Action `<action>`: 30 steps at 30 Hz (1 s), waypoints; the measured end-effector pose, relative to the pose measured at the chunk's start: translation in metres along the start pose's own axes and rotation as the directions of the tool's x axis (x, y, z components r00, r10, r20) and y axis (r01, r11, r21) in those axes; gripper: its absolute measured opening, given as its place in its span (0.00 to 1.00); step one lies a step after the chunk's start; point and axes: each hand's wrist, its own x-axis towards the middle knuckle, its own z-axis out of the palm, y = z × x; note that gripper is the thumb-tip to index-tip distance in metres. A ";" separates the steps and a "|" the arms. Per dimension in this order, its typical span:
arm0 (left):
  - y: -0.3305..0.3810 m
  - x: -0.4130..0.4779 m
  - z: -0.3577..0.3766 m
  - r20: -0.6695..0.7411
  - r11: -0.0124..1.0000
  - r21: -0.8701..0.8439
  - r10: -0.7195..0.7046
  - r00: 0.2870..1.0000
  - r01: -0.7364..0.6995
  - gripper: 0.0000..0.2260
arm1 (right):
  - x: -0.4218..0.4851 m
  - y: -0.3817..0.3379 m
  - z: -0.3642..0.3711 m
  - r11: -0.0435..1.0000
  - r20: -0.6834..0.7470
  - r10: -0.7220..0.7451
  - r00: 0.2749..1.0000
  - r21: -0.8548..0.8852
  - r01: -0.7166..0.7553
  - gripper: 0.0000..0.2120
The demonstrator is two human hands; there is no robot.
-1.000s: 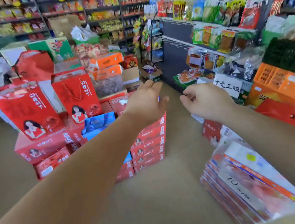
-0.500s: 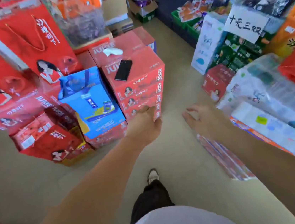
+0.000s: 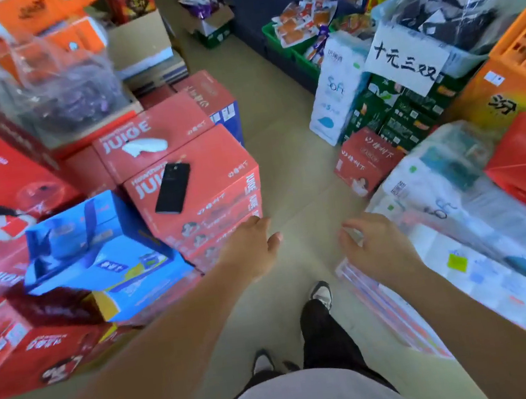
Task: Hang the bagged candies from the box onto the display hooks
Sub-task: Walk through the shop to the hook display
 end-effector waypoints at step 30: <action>0.026 0.506 -0.197 -0.095 0.966 -0.211 -0.172 0.980 0.149 0.17 | 0.573 -0.048 -0.128 0.967 0.186 -0.230 0.955 -0.065 0.245 0.24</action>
